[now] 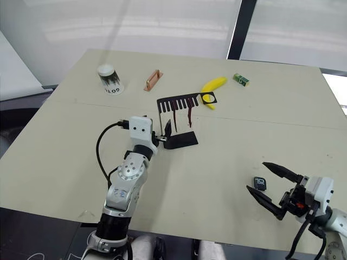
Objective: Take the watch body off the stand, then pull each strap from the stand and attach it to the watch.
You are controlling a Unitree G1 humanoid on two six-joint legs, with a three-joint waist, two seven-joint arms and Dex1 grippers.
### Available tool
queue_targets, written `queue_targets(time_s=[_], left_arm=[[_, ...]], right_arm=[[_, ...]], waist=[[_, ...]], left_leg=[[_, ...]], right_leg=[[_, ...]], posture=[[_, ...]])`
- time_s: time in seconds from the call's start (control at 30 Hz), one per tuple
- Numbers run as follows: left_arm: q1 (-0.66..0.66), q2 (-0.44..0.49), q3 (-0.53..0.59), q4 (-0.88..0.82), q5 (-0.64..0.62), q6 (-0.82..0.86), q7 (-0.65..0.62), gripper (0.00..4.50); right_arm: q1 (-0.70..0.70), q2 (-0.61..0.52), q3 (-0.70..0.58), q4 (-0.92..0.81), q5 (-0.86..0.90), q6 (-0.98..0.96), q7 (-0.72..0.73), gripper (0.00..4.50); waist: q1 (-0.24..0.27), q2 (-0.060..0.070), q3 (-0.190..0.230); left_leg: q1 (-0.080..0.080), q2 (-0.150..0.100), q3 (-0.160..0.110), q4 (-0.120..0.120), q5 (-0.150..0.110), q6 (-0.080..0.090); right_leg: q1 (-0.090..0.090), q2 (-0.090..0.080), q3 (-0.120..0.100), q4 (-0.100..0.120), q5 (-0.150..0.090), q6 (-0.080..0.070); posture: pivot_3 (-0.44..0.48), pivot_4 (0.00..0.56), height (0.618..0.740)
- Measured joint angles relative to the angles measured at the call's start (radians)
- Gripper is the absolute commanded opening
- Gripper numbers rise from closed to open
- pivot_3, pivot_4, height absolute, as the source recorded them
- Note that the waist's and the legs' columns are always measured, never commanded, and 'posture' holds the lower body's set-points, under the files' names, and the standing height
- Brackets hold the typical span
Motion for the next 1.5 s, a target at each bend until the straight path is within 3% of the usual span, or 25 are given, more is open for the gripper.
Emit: queue_targets(time_s=[0.03, 0.1, 0.27, 0.33, 0.63, 0.77, 1.0, 1.2, 1.5], left_arm=[[0.0, 0.0, -0.001, 0.0, 0.0, -0.001, -0.001, 4.09], [-0.001, 0.0, -0.003, 0.001, 0.0, -0.001, -0.002, 3.69], [-0.005, 0.0, -0.026, 0.005, 0.003, -0.001, -0.009, 0.96], [-0.007, 0.0, -0.028, 0.008, 0.006, -0.001, -0.008, 0.13], [-0.013, 0.0, -0.039, 0.019, 0.021, -0.008, -0.026, 0.05], [-0.036, 0.0, -0.036, 0.036, 0.026, 0.003, -0.03, 0.05], [-0.07, -0.015, -0.017, 0.037, 0.044, 0.067, 0.02, 0.05], [-0.093, -0.031, -0.017, 0.035, 0.087, 0.119, 0.109, 0.05], [-0.107, -0.04, -0.018, 0.034, 0.102, 0.151, 0.162, 0.05]], right_arm=[[0.001, 0.0, 0.0, -0.001, -0.002, 0.0, -0.004, 4.5], [0.002, 0.0, 0.0, -0.003, -0.002, 0.0, -0.009, 4.5], [0.007, 0.002, 0.0, -0.023, -0.003, 0.001, -0.027, 4.5], [0.012, 0.006, 0.0, -0.029, -0.003, 0.001, -0.031, 4.5], [0.04, 0.044, 0.004, -0.08, -0.012, 0.006, -0.077, 4.5], [0.04, 0.088, 0.065, -0.163, -0.016, 0.036, -0.146, 4.5], [-0.023, 0.169, 0.218, -0.363, -0.082, 0.207, -0.43, 4.5], [-0.191, 0.278, 0.408, -0.472, -0.211, 0.408, -0.726, 4.5], [-0.469, 0.434, 0.58, -0.452, -0.327, 0.583, -0.952, 4.5]], waist=[[0.0, 0.0, 0.0], [0.0, 0.0, 0.0], [0.0, 0.0, 0.0], [0.0, 0.0, 0.0], [0.0, 0.0, 0.0], [-0.001, 0.0, 0.0], [-0.001, 0.0, 0.0], [-0.004, -0.001, 0.0], [-0.011, -0.001, 0.0]], left_leg=[[0.0, 0.0, 0.0, 0.0, 0.0, 0.0], [0.0, 0.0, 0.0, 0.0, 0.0, 0.0], [0.0, 0.0, 0.0, 0.0, 0.0, 0.0], [0.0, 0.0, 0.0, 0.0, 0.0, 0.0], [0.0, 0.0, 0.0, 0.0, 0.0, 0.0], [0.0, 0.0, 0.0, 0.0, 0.0, 0.0], [-0.001, 0.0, -0.001, 0.0, 0.0, -0.001], [-0.002, 0.0, -0.001, 0.0, 0.001, -0.002], [-0.003, 0.001, -0.001, 0.0, 0.001, -0.001]], right_leg=[[0.0, 0.0, 0.0, 0.0, 0.0, 0.0], [0.0, 0.0, 0.0, 0.0, 0.0, 0.0], [0.0, 0.0, 0.0, 0.0, 0.0, 0.0], [0.0, 0.0, 0.0, 0.0, 0.0, 0.0], [0.0, 0.0, 0.0, 0.0, 0.0, 0.0], [0.0, 0.0, 0.0, 0.0, 0.0, 0.0], [-0.001, 0.0, 0.0, 0.0, 0.0, 0.0], [-0.002, 0.0, 0.0, 0.0, 0.0, 0.0], [-0.002, 0.0, -0.001, 0.001, 0.0, 0.0]], posture=[[0.0, 0.15, 0.729], [0.0, 0.15, 0.729], [0.0, 0.15, 0.729], [0.0, 0.15, 0.729], [0.0, 0.15, 0.729], [0.0, 0.15, 0.729], [0.0, 0.15, 0.729], [0.0, 0.15, 0.729], [0.0, 0.15, 0.729]])
